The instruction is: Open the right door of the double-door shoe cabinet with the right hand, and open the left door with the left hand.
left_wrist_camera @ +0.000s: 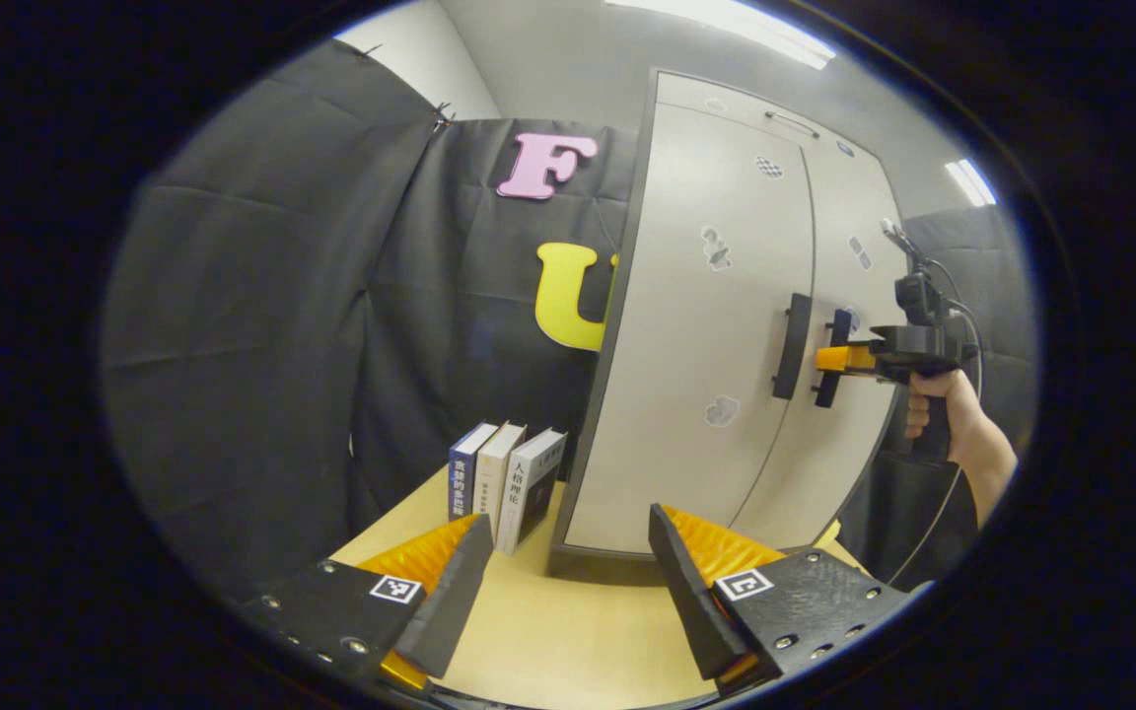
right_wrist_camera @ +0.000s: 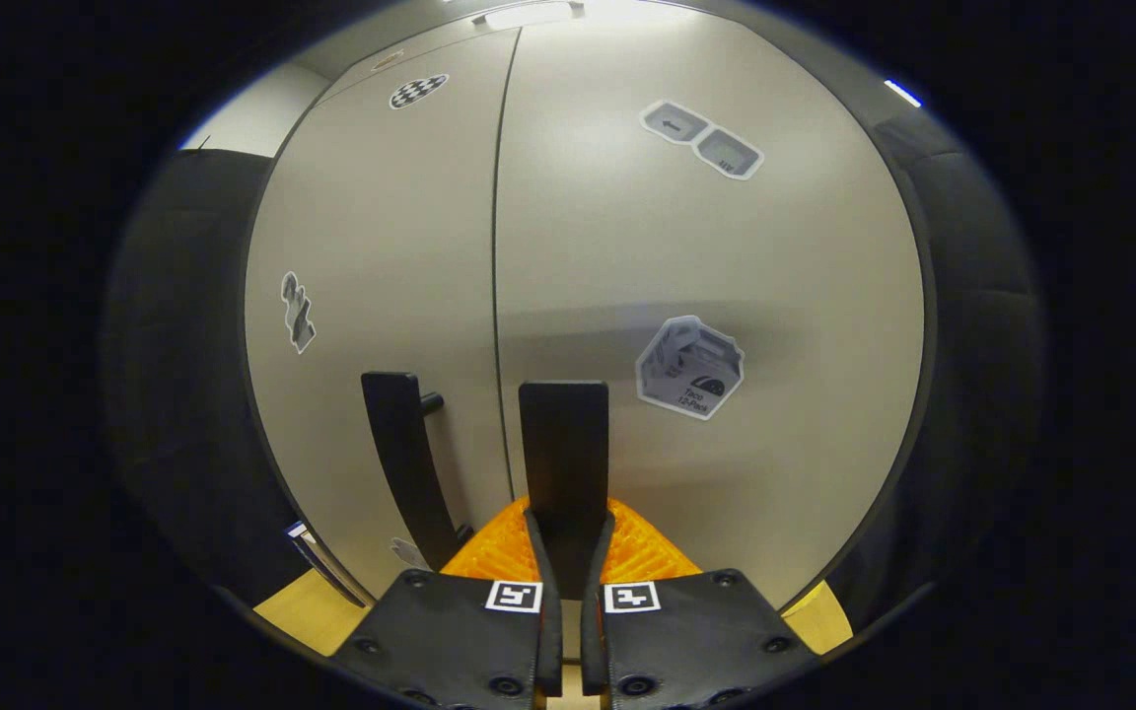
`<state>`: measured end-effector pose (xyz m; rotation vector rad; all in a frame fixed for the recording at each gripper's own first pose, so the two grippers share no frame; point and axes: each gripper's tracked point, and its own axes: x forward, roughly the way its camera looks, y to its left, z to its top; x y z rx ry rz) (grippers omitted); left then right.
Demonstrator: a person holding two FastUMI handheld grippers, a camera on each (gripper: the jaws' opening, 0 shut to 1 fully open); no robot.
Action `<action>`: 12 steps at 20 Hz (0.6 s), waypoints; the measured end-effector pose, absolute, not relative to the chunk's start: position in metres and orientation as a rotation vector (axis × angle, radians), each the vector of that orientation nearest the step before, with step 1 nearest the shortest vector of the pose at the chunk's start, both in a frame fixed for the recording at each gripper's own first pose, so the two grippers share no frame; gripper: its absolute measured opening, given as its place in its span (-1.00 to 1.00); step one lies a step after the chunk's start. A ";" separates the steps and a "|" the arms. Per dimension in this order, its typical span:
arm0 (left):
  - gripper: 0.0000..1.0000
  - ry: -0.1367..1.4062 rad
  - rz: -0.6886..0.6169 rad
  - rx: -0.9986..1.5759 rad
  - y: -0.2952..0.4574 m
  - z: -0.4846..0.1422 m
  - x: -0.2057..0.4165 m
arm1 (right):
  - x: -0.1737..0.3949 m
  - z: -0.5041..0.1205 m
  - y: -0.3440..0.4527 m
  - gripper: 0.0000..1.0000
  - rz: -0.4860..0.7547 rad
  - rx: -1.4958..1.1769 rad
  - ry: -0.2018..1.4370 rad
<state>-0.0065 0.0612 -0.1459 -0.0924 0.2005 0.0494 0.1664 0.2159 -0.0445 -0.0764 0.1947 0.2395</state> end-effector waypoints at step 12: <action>0.84 0.257 -0.016 -0.119 0.019 -0.159 0.005 | 0.115 -0.044 0.196 -0.82 0.368 -0.049 0.223</action>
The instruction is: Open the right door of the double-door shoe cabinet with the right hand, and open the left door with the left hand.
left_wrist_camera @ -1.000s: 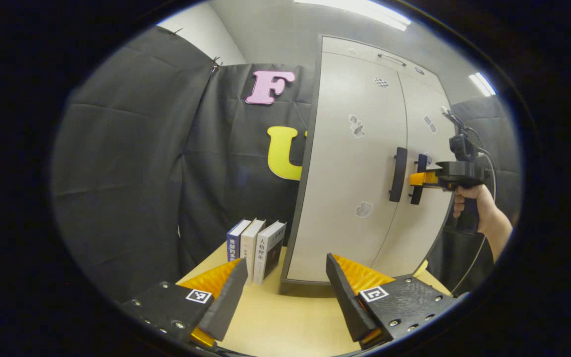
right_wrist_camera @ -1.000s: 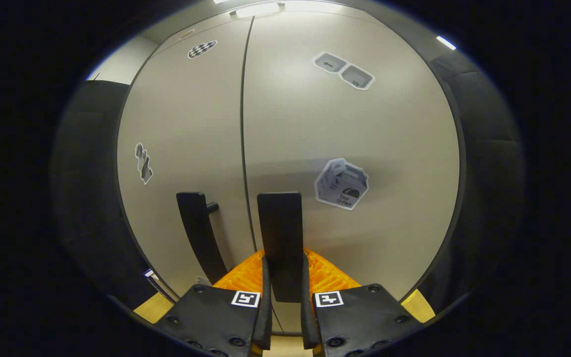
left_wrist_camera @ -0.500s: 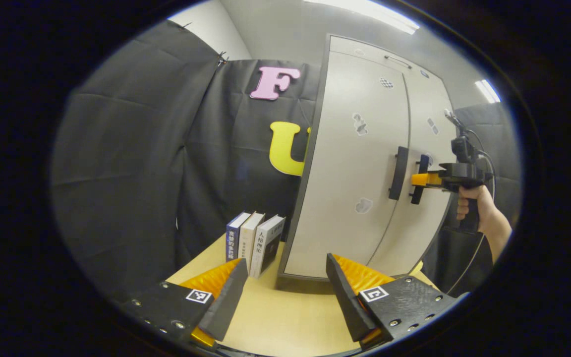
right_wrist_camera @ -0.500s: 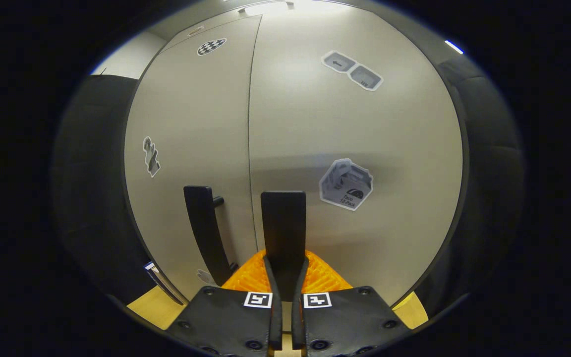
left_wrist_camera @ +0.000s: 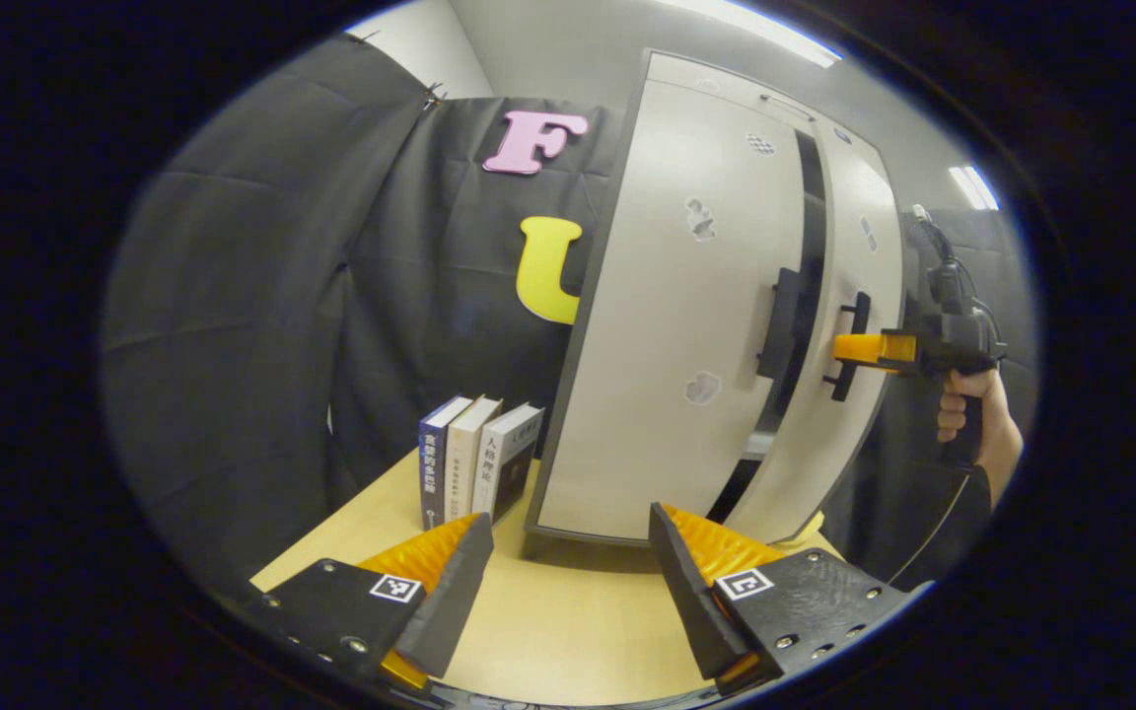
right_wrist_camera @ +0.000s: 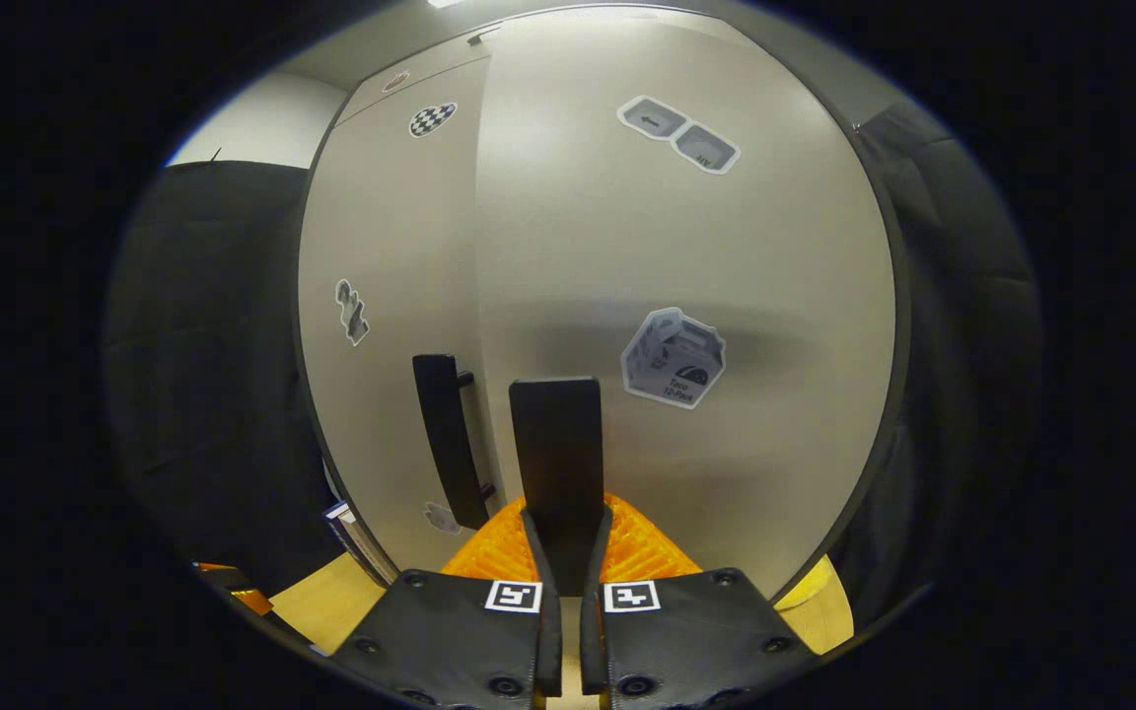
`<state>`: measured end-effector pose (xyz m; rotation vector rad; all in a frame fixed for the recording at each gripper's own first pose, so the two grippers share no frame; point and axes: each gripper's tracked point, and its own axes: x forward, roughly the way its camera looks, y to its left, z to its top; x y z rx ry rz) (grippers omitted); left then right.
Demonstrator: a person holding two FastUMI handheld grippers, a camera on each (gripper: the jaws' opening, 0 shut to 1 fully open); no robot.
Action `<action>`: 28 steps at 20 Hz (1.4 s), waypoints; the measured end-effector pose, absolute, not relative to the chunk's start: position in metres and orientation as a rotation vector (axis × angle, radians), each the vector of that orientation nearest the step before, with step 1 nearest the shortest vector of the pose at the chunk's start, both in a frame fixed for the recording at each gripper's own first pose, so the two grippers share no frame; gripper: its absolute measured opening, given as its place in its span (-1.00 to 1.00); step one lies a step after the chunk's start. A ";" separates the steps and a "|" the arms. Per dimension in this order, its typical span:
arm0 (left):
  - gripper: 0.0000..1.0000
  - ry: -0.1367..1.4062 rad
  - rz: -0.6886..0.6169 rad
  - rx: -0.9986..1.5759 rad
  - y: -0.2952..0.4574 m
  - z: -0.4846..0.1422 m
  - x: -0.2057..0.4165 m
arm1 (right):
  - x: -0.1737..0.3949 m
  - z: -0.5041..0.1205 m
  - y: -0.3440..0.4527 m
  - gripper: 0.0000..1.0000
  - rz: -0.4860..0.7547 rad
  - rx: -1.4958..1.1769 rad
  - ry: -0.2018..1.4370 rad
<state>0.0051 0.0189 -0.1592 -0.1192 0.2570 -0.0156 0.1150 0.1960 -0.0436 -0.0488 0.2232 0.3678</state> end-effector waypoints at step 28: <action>0.84 0.283 -0.055 0.007 -0.149 -0.155 -0.031 | 0.032 -0.036 0.102 -0.82 0.622 -0.016 0.252</action>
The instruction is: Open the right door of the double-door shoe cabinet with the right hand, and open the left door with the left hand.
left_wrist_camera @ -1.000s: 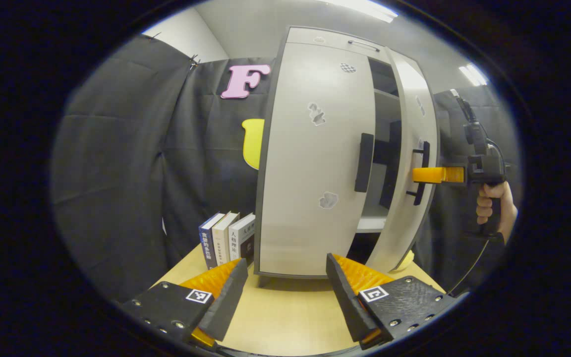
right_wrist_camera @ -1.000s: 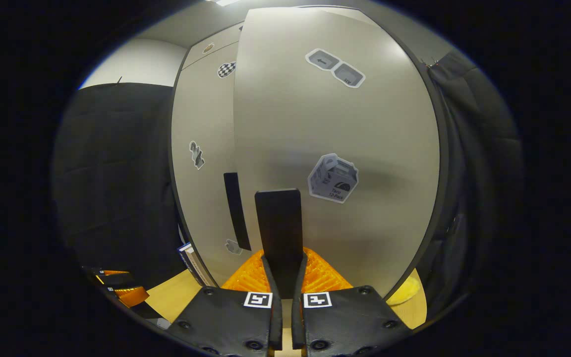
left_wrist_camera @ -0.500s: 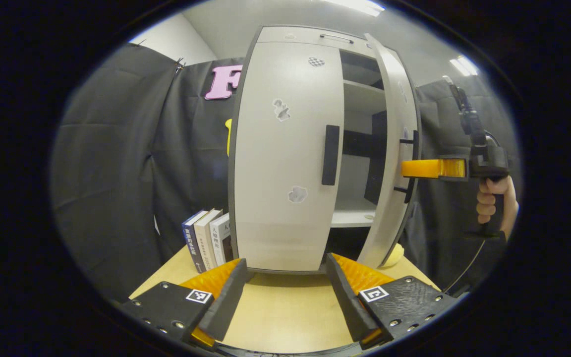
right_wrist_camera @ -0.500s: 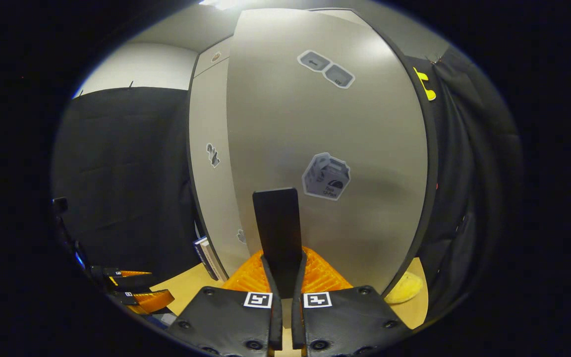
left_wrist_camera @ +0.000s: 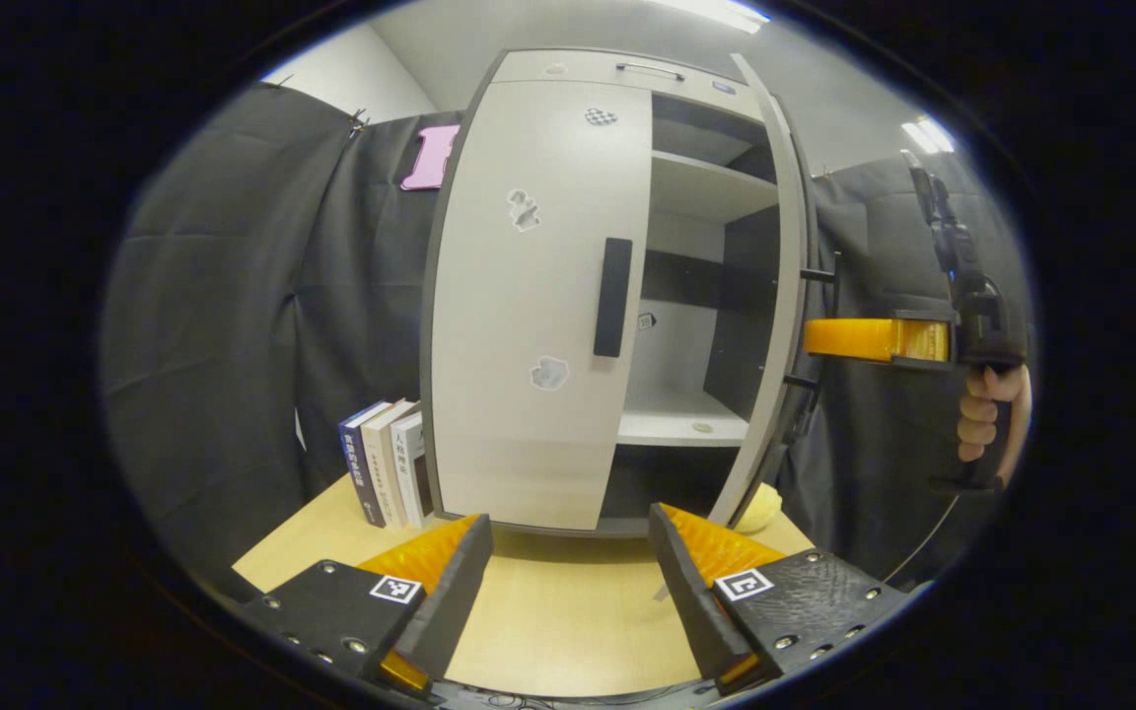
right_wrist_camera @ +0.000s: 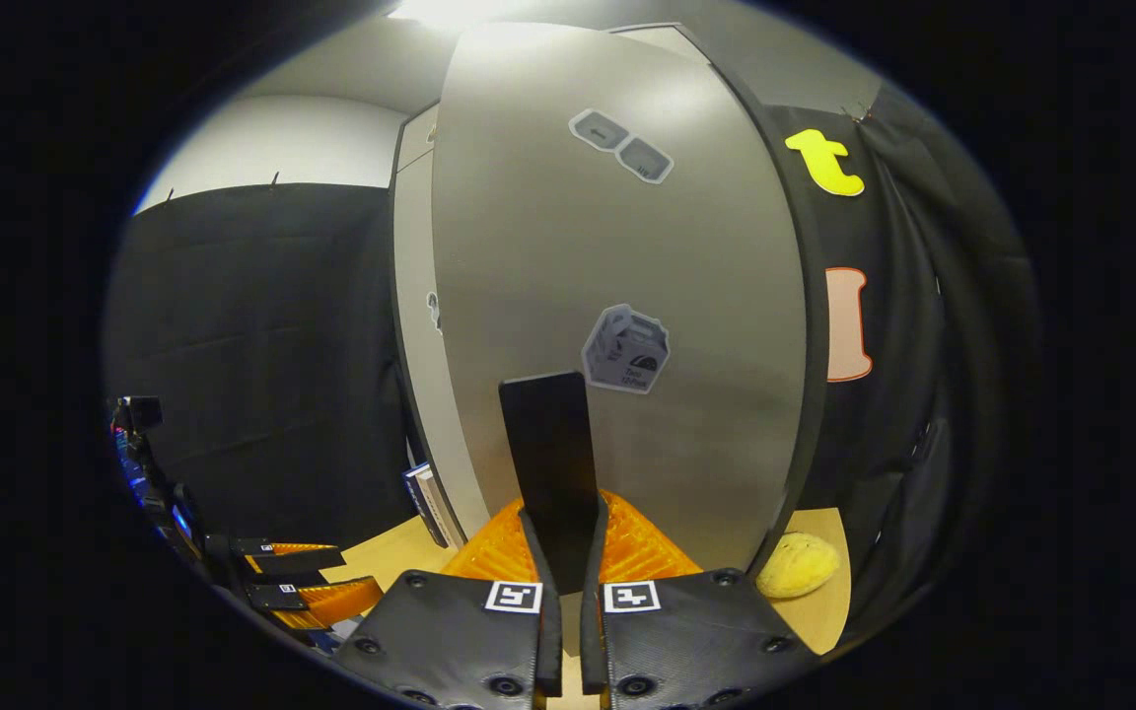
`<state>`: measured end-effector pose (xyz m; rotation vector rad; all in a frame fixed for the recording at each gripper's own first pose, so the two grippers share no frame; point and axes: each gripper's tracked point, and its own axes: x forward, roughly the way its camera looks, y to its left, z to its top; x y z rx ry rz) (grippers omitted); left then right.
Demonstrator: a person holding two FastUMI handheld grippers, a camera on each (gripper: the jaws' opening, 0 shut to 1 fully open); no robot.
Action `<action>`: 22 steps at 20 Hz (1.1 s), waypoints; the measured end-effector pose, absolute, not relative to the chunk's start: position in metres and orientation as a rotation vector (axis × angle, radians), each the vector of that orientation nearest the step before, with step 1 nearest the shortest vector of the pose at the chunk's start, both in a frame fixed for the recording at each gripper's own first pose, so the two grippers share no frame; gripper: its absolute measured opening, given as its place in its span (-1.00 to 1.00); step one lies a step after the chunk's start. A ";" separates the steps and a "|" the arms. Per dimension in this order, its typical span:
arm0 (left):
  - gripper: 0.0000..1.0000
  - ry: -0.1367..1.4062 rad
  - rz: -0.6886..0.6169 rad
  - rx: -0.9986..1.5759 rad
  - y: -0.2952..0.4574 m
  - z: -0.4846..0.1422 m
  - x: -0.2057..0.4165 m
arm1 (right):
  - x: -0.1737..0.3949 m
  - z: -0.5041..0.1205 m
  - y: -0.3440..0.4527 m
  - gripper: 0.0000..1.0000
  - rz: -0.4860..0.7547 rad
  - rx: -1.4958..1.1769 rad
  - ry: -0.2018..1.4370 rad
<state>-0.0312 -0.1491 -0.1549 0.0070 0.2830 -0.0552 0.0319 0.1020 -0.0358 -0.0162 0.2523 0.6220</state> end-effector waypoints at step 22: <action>0.84 0.270 -0.078 -0.007 -0.202 -0.149 -0.037 | 0.022 -0.033 0.012 -0.84 0.595 0.091 0.260</action>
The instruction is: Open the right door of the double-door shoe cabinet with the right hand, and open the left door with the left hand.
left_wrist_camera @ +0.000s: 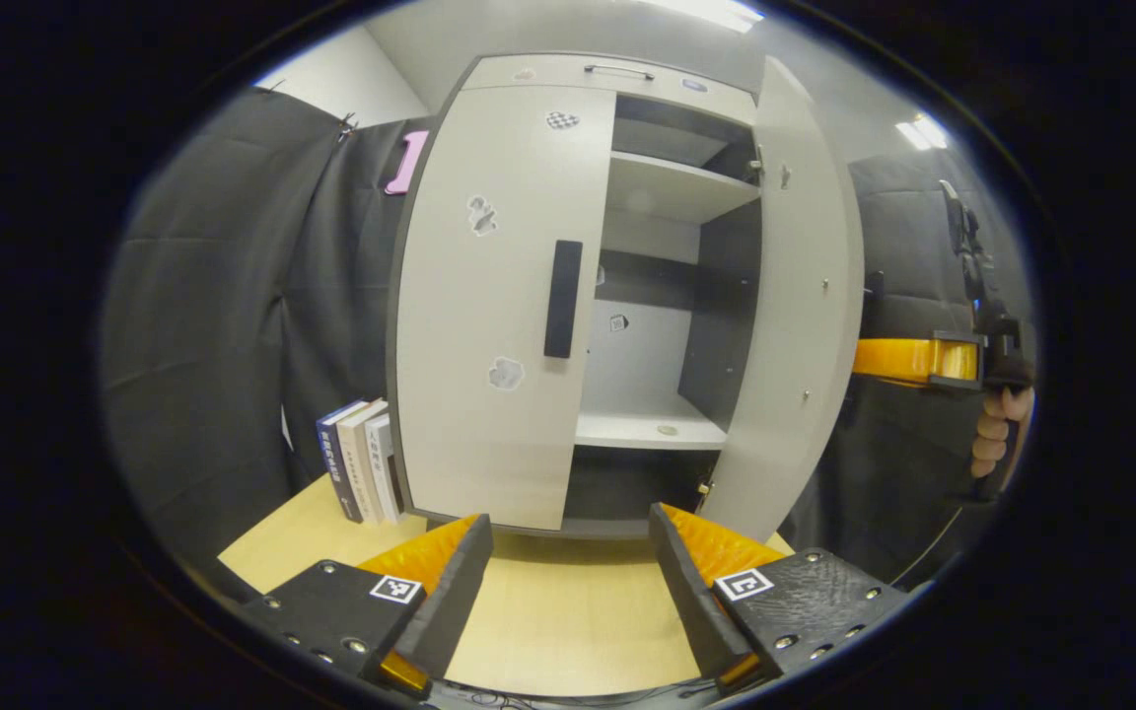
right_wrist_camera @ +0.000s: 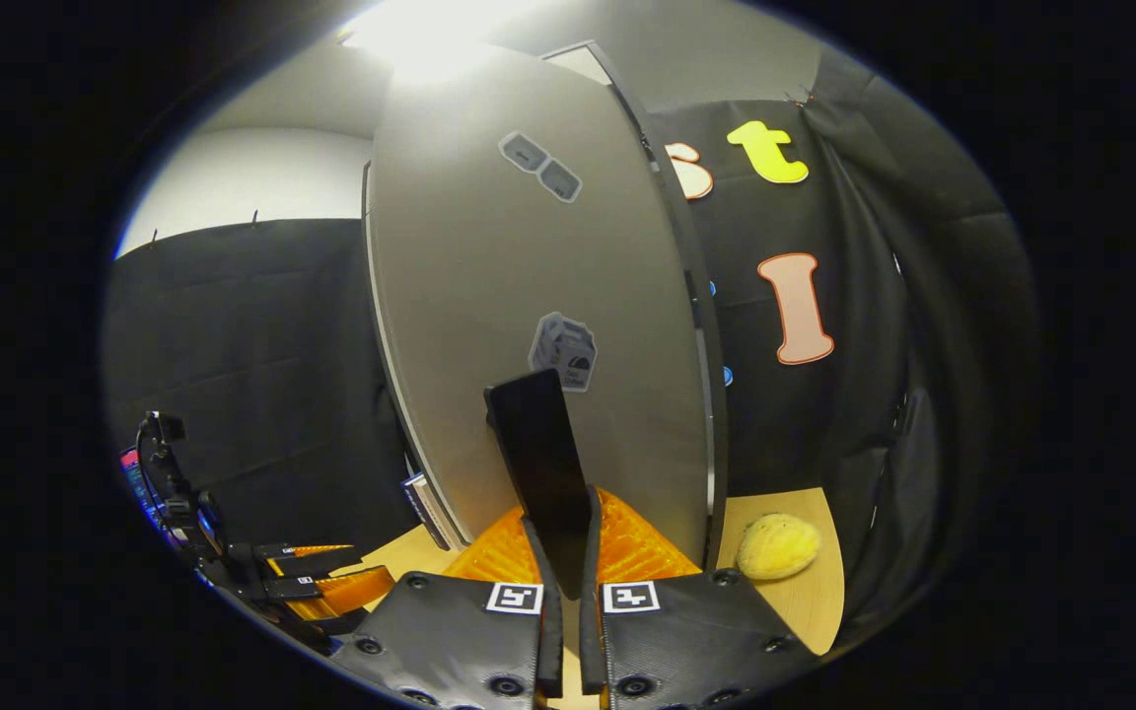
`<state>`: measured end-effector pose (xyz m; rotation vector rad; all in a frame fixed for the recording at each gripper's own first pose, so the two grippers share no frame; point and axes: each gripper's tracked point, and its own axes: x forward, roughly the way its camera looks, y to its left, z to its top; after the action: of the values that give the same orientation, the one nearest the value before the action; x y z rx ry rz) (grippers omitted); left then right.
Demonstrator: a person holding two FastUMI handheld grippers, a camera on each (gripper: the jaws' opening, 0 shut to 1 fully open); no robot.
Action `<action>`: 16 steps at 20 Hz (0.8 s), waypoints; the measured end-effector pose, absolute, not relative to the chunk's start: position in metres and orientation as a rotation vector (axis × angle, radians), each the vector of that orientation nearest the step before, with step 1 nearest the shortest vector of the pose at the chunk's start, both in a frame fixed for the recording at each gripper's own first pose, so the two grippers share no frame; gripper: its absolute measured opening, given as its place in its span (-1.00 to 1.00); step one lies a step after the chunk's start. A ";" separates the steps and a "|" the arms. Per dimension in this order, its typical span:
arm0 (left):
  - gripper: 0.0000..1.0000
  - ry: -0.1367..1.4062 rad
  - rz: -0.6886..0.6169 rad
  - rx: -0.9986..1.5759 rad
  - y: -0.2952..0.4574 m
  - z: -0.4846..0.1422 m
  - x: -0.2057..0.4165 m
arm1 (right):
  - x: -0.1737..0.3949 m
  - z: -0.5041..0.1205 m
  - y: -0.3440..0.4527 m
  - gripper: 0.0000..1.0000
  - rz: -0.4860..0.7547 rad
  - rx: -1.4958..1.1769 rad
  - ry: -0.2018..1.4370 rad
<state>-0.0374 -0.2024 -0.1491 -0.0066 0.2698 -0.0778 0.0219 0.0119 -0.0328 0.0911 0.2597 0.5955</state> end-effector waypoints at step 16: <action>0.84 0.257 -0.020 0.063 -0.182 -0.126 -0.071 | 0.046 -0.025 -0.062 -0.87 0.452 0.100 0.236</action>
<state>-0.0710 -0.1824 -0.1264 0.0629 0.2572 -0.0199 0.0463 -0.0625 -0.0253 0.1000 0.2355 0.4522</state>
